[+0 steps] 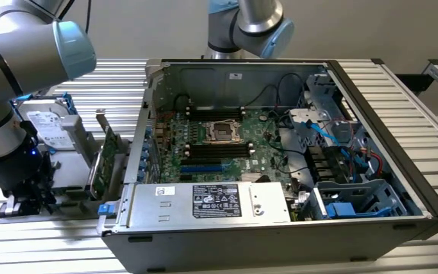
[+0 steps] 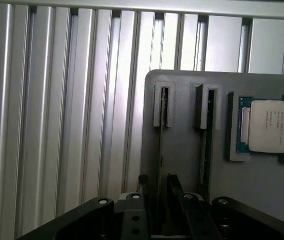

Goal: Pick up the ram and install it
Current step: 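Pick up the ram and move it above insertion slot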

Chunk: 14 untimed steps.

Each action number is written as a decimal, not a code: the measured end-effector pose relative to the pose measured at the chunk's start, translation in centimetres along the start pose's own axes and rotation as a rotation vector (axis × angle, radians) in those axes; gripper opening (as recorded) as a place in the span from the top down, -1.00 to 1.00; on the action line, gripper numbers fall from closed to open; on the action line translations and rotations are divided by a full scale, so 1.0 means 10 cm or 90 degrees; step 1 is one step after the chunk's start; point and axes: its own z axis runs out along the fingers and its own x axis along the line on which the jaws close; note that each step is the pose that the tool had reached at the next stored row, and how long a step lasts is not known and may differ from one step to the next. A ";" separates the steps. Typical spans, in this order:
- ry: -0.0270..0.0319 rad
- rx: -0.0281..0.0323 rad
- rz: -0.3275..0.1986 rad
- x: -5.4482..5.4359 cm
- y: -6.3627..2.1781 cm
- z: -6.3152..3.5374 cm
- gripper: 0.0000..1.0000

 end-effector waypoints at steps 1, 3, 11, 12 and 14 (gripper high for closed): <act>0.0000 0.0000 0.000 0.00 0.000 0.000 0.40; -0.0001 0.0001 0.000 0.00 0.000 0.005 0.40; -0.0002 0.0000 0.002 0.00 0.007 0.011 0.40; -0.0001 -0.0001 0.002 0.00 0.009 0.010 0.40; -0.0002 0.0000 0.002 0.00 0.011 0.011 0.40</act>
